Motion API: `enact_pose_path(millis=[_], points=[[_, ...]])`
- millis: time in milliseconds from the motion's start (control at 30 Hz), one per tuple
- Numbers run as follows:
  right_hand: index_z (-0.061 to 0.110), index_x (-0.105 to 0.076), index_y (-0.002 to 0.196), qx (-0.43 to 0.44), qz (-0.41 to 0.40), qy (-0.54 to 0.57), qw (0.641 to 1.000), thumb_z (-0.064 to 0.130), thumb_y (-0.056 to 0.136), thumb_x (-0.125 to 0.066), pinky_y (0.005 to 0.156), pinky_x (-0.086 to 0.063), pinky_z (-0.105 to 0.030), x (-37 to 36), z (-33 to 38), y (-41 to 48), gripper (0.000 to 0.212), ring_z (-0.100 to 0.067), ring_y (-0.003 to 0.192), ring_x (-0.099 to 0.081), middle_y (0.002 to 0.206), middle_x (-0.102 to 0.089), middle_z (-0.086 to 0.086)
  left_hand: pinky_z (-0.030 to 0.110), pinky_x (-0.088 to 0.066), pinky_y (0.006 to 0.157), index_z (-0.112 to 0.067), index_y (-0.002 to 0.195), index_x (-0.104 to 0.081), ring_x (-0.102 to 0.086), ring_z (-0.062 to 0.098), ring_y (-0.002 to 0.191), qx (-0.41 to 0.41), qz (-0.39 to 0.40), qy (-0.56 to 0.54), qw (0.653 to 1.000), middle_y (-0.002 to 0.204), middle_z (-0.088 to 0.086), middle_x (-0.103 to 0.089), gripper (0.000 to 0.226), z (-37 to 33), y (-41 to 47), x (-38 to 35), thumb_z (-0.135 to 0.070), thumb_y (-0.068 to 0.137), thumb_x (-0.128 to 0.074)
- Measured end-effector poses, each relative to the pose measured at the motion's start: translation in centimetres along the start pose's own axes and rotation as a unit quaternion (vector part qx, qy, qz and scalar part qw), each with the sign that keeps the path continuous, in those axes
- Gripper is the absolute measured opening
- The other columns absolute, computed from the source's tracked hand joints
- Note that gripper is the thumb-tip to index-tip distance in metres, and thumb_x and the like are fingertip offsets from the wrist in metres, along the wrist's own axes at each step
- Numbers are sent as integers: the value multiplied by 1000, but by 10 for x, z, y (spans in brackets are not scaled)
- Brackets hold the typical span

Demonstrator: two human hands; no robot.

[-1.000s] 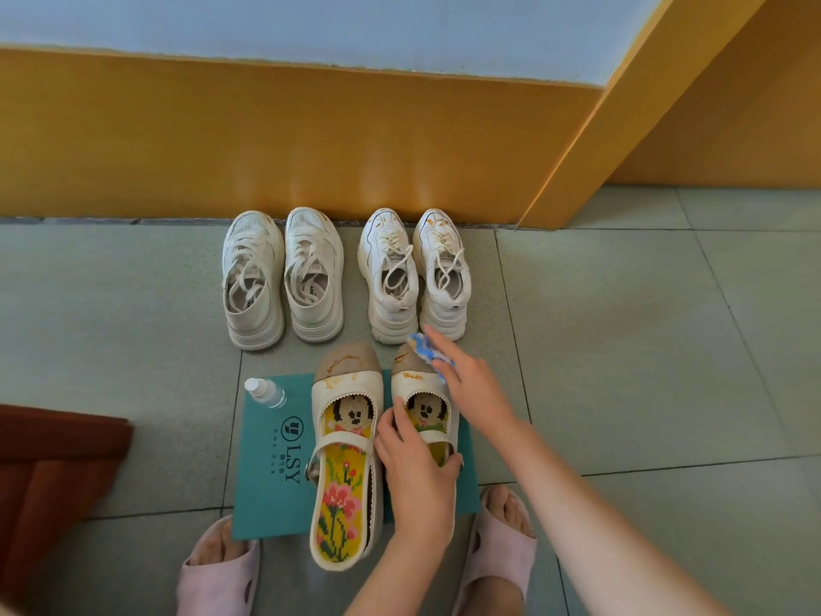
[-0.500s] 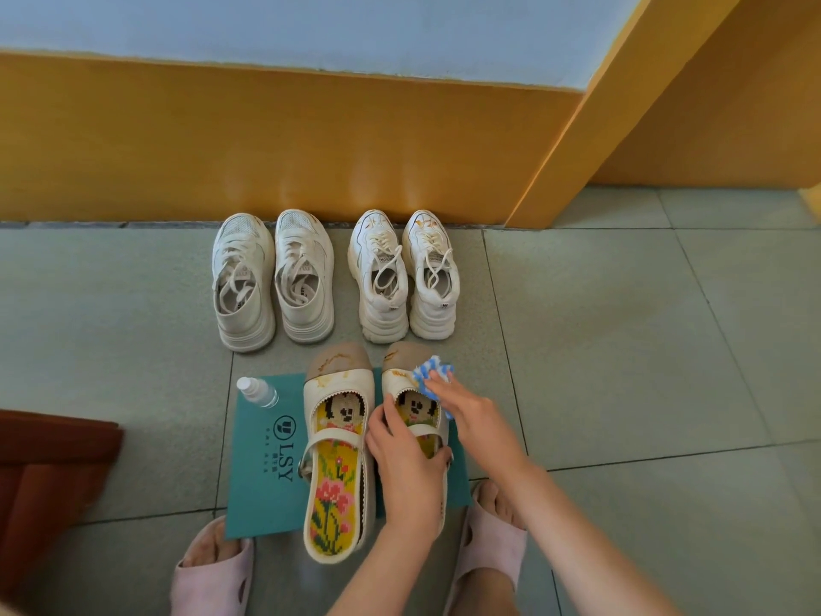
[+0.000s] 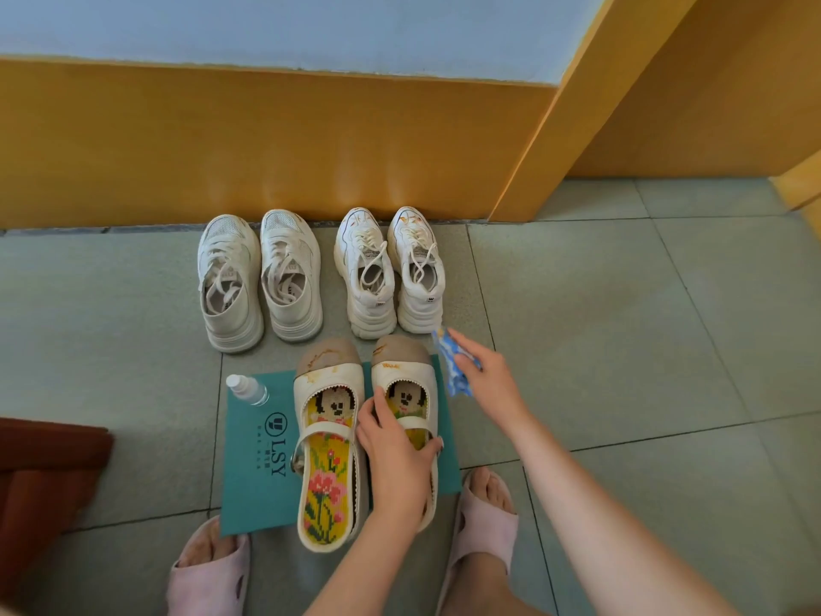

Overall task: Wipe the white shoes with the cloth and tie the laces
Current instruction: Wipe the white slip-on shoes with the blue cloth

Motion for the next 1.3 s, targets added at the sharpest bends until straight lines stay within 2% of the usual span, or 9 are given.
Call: enact_pose_path(millis=[33,133,233,333,567,733,933,1100,1300], points=[[20,-46,138,-1,17,-9,1000,8,99,-43,83,-47,-13,-9,1,5,41,-8,100,-57,128,-53,6,31,-20,113,-13,147,-13,-18,23,136,-1,-2,-1,1000,144,7,-21,103,1,1,0,-25,70,-80],[25,-47,137,1,38,-54,998,11,100,-41,107,-38,-29,-29,-4,13,40,-11,128,-44,141,-48,4,31,-21,113,-13,147,-14,-20,22,135,-5,-7,1,1000,143,7,-21,103,1,3,-2,-25,69,-81],[27,-48,137,5,33,-73,997,12,101,-39,107,-30,-19,-31,-12,1,40,1,130,-33,145,-44,7,33,-23,113,-13,147,-15,-21,22,135,-9,-11,4,1000,142,7,-22,103,4,3,-3,-25,69,-81],[27,-49,136,18,31,-102,994,12,101,-39,97,-32,-9,-30,-20,-18,40,5,122,-37,140,-48,10,34,-24,112,-12,147,-17,-22,23,135,-11,-14,4,1000,142,8,-23,101,4,4,-4,-23,69,-81],[24,-55,130,-22,44,-70,996,9,100,-40,101,-45,-28,-11,-28,-39,37,-12,122,-51,124,-55,10,34,-25,112,-13,146,-17,-23,25,134,-16,-13,2,1000,141,9,-24,101,6,4,-5,-22,69,-81],[25,-50,135,24,-14,-87,996,8,100,-39,96,-37,-17,-2,11,-4,40,-3,121,-44,131,-49,13,34,-24,113,-14,147,-14,-20,23,136,-6,-13,-4,1000,143,7,-22,102,5,4,-5,-24,70,-80],[20,-45,139,56,57,-192,978,1,99,-36,108,-26,-17,-38,11,25,46,-14,138,-35,147,-42,0,32,-22,113,-14,147,-15,-19,22,136,-3,-11,-6,1000,144,7,-21,103,4,5,-5,-23,69,-81],[24,-42,141,88,64,-264,958,-11,92,-42,111,-18,-17,-37,-3,10,60,-10,141,-26,152,-32,5,31,-20,113,-14,146,-17,-19,22,136,-8,-14,-16,1000,143,7,-22,100,6,5,-5,-20,69,-81],[24,-43,140,85,63,-278,955,-8,92,-43,112,-15,-17,-32,-13,-16,57,-9,142,-25,152,-31,8,32,-22,113,-14,146,-19,-20,22,137,-7,-16,-18,1000,143,7,-24,98,4,4,-4,-19,70,-80]])
Point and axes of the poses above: each hand's wrist, its own y-axis towards the middle knuckle, its own x-axis out of the back of the hand, z = x × y, the point moved 2 cm from there along y, towards the middle knuckle
